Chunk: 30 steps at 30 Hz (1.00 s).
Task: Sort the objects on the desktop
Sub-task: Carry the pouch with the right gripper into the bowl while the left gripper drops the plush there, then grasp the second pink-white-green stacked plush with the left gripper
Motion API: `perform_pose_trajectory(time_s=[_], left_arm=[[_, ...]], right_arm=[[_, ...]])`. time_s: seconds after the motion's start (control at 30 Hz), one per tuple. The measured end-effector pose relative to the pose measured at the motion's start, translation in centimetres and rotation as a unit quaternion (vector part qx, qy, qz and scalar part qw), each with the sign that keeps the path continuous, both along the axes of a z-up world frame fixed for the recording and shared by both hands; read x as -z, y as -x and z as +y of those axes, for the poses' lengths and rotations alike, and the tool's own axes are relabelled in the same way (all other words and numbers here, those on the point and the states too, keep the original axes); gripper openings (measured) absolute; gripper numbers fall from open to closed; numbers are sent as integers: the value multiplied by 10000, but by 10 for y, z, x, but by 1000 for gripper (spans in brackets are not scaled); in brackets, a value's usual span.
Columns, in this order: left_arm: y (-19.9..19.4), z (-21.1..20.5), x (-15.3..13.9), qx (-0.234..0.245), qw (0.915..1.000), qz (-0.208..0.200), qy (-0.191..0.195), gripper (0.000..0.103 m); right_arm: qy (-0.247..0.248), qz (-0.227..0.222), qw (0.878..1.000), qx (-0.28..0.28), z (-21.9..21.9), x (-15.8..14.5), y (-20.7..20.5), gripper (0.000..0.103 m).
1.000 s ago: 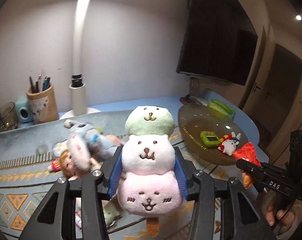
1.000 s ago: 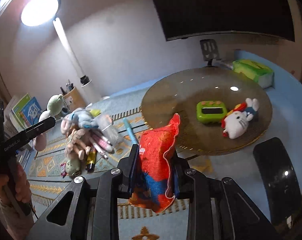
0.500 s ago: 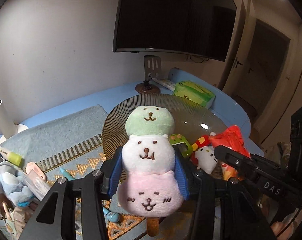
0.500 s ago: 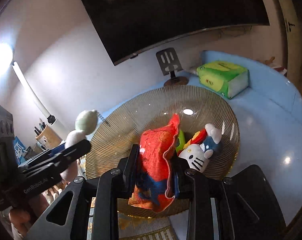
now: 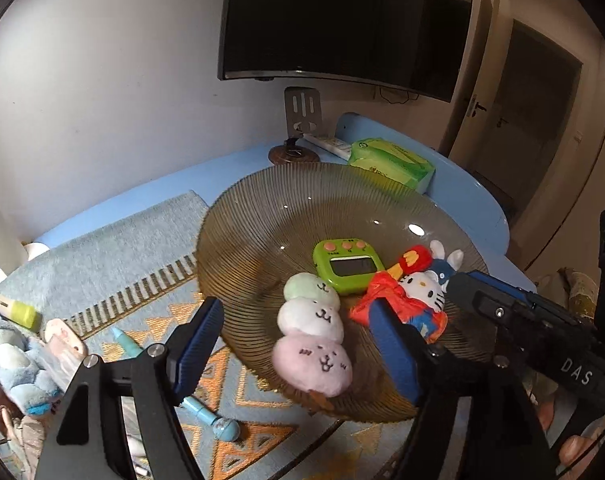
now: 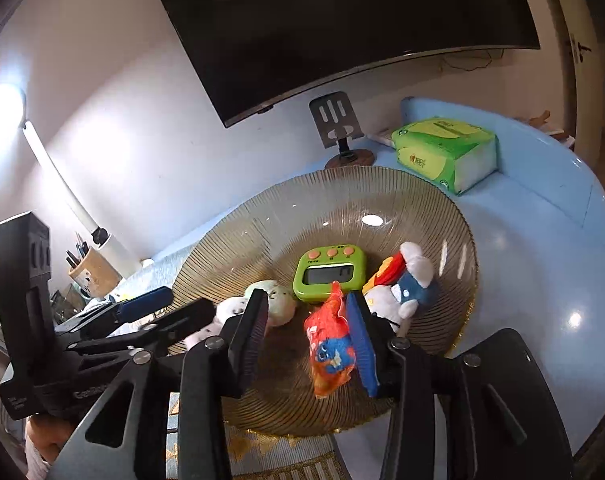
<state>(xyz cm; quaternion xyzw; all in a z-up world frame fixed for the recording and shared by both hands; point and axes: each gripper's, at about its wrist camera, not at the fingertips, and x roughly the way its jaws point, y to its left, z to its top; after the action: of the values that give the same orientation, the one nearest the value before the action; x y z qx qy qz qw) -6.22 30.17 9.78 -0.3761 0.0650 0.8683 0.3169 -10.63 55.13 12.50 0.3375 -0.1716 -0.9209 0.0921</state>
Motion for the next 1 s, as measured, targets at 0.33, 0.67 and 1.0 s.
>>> perform_pose_trajectory(time_s=[0.33, 0.67, 1.0], left_arm=[[-11, -96, -16, -818, 9950, -95, -564, 73], [-34, -202, -6, -1598, 9818, -252, -990, 73], [-45, -324, 18, -2898, 9490, -398, -1178, 73]], right_arm=[[-196, 53, 9985, -516, -46, -14, -24, 52], [-650, 162, 9886, -1345, -124, -18, -49, 62], [-608, 24, 9731, -2222, -197, 24, -54, 70]])
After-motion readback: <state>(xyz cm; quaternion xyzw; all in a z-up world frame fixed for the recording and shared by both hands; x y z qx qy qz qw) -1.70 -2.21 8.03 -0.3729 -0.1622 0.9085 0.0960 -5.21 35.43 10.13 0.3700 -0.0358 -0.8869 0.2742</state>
